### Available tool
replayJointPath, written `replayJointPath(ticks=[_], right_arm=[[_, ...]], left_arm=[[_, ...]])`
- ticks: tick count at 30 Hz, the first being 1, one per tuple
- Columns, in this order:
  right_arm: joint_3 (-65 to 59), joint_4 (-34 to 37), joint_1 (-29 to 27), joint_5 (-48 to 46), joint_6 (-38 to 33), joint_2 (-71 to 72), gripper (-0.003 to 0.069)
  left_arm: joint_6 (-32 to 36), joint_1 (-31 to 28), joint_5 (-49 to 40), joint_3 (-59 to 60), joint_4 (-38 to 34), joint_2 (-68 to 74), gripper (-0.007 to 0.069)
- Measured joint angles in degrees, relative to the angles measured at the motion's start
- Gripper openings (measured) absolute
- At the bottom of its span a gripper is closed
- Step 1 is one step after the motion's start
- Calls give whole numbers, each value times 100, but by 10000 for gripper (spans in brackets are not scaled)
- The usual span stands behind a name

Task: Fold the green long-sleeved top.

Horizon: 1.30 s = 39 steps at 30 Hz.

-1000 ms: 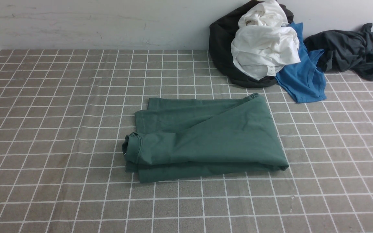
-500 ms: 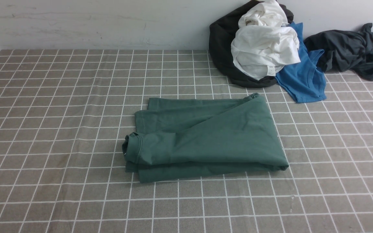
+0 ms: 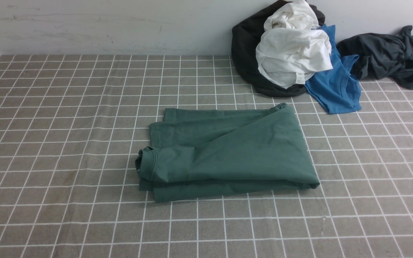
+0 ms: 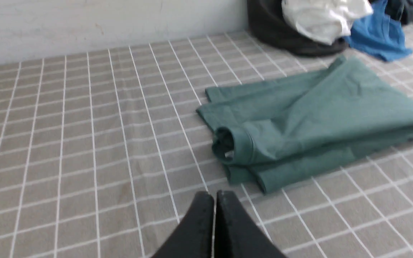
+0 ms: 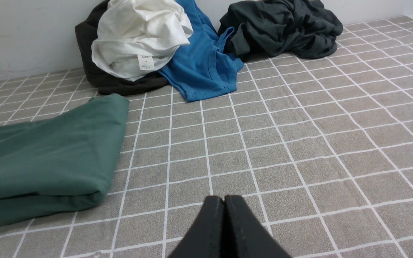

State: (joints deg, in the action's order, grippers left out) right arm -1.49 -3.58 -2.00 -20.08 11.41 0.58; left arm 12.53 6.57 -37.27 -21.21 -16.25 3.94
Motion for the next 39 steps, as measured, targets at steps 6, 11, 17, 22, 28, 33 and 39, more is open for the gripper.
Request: replayJointPath(ticks=[6, 11, 17, 22, 28, 33, 39], right_arm=[[0, -4, 0, 0, 0, 0, -14], [0, -4, 0, 0, 0, 0, -14], [0, -4, 0, -1, 4, 0, -14], [0, -4, 0, -1, 4, 0, -14], [0, -4, 0, -6, 4, 0, -14], [0, -4, 0, -6, 4, 0, -14], [4, -4, 0, -6, 4, 0, -14]], left_arm=[[-96, -168, 1462, 810, 437, -289, -7], [-672, -634, 2129, 1779, 801, -455, -7], [-880, -809, 2014, 2276, 1151, -455, -7], [-991, -790, 1693, 2276, 1246, -455, -7], [-1008, -790, 1685, 2276, 1241, -455, -7], [-1008, -790, 1685, 2276, 1241, -455, -7], [-1008, -790, 1685, 2276, 1241, -455, -7]])
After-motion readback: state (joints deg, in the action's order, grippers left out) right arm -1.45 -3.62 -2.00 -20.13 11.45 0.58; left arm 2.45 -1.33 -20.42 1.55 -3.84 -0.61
